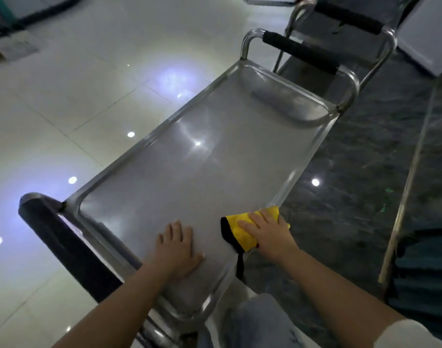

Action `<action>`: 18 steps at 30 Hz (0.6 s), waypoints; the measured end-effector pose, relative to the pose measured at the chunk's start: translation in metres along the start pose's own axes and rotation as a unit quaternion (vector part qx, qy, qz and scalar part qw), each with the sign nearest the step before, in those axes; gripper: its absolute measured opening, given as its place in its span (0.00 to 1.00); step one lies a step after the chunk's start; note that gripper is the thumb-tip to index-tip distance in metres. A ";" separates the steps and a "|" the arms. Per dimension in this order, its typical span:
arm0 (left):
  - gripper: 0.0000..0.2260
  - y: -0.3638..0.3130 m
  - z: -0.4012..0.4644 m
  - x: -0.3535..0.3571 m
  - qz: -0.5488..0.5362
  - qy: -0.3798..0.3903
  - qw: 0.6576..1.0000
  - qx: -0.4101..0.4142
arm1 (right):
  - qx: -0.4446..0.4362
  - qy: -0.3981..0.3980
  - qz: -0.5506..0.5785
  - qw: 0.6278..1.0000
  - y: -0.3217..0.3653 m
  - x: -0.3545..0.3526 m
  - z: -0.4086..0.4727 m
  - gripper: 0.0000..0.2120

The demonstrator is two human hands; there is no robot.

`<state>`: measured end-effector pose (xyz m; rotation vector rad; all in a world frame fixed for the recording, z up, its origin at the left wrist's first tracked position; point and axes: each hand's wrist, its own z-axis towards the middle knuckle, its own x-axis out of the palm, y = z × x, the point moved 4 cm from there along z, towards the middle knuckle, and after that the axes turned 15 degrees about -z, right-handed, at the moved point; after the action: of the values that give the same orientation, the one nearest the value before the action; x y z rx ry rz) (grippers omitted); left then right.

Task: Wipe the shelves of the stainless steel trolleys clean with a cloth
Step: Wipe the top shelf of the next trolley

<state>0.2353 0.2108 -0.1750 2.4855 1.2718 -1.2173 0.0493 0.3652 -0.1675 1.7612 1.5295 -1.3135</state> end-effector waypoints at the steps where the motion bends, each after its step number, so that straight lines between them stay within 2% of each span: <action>1: 0.40 -0.002 0.000 0.002 -0.007 0.005 1.000 -0.010 | -0.008 -0.016 -0.008 1.000 0.000 -0.001 -0.001 0.33; 4: 0.39 -0.010 -0.001 0.001 -0.035 -0.007 0.998 -0.051 | -0.082 -0.072 -0.057 0.992 -0.008 -0.004 0.001 0.35; 7: 0.37 -0.025 -0.004 0.001 -0.060 -0.038 0.993 -0.090 | -0.154 -0.141 -0.128 0.970 -0.029 -0.013 0.012 0.34; 11: 0.34 -0.066 -0.028 0.013 -0.133 -0.099 0.978 -0.128 | -0.224 -0.119 -0.105 0.962 -0.064 -0.022 0.019 0.31; 15: 0.34 -0.115 -0.059 0.031 -0.184 -0.152 0.959 -0.150 | -0.240 -0.170 -0.066 0.953 -0.107 -0.033 0.005 0.28; 18: 0.33 -0.143 -0.083 0.041 -0.204 -0.165 0.952 -0.160 | -0.263 -0.213 -0.071 0.938 -0.123 -0.042 -0.011 0.30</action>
<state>0.1971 0.3637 -0.1108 1.7589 1.7667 -1.3050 -0.0583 0.3871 -0.0974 0.9778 1.5782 -1.1137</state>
